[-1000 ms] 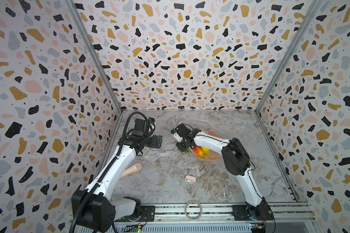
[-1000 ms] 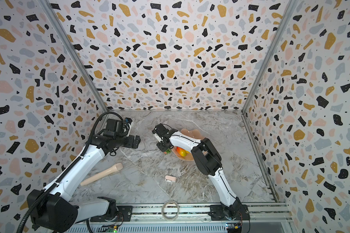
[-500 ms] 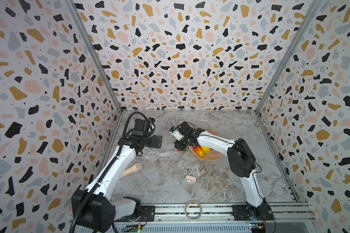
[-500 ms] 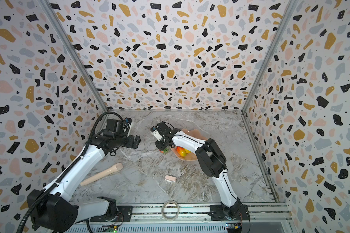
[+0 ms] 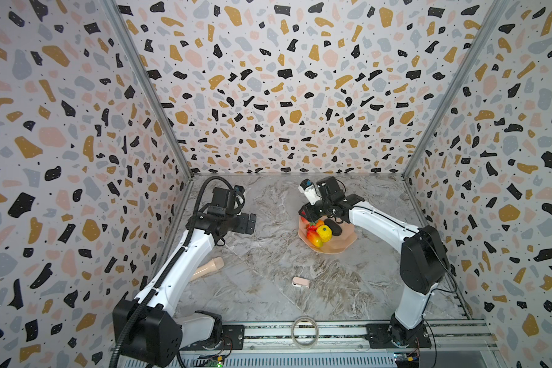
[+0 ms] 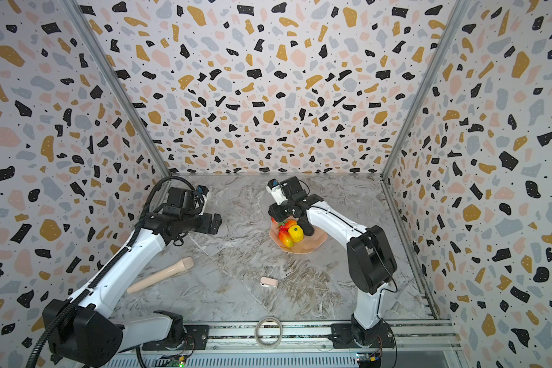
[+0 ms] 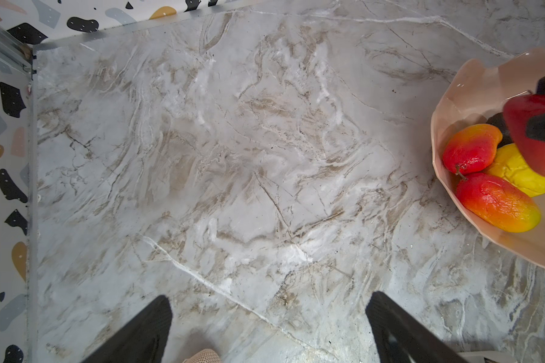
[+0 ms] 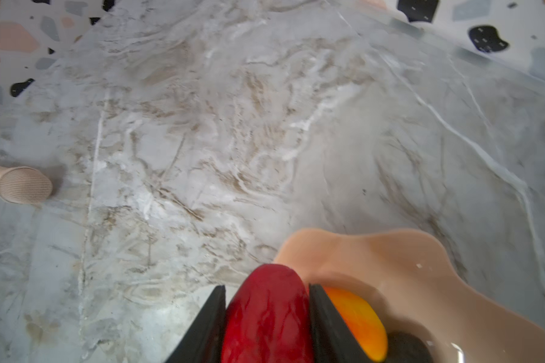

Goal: Arrange fruit in a fruit bowl
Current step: Place the fruit in the fruit bowl.

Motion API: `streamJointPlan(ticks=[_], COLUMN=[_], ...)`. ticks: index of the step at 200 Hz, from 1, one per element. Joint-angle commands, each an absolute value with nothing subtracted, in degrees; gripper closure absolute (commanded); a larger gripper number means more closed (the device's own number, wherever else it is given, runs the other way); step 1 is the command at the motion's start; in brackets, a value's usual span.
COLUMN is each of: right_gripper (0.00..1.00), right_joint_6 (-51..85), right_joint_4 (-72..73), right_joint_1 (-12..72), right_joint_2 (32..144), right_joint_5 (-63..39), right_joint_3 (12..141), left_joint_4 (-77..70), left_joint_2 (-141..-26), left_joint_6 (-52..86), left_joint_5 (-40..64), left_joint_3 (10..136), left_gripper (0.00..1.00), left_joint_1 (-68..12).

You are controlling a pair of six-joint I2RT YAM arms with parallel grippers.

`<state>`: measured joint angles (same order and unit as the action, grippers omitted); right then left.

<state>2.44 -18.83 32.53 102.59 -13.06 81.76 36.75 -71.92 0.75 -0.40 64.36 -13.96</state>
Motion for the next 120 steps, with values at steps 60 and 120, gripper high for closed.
streamJointPlan(ticks=[60, 120], right_gripper=[0.94, 0.94], right_joint_6=[6.74, 8.95], right_joint_4=[-22.15, -23.54], right_joint_1=[28.21, 27.87], right_joint_2=[87.02, 82.01], right_joint_5=[-4.67, -3.99], right_joint_3=[66.21, 59.84], left_joint_4=[35.25, 34.80], left_joint_2=[-71.86, -72.66], left_joint_6=[0.53, 0.78], left_joint_5=[0.26, 0.94], left_joint_3=[63.46, 63.81], left_gripper=[0.00, 0.00], left_joint_1=[-14.24, -14.67])
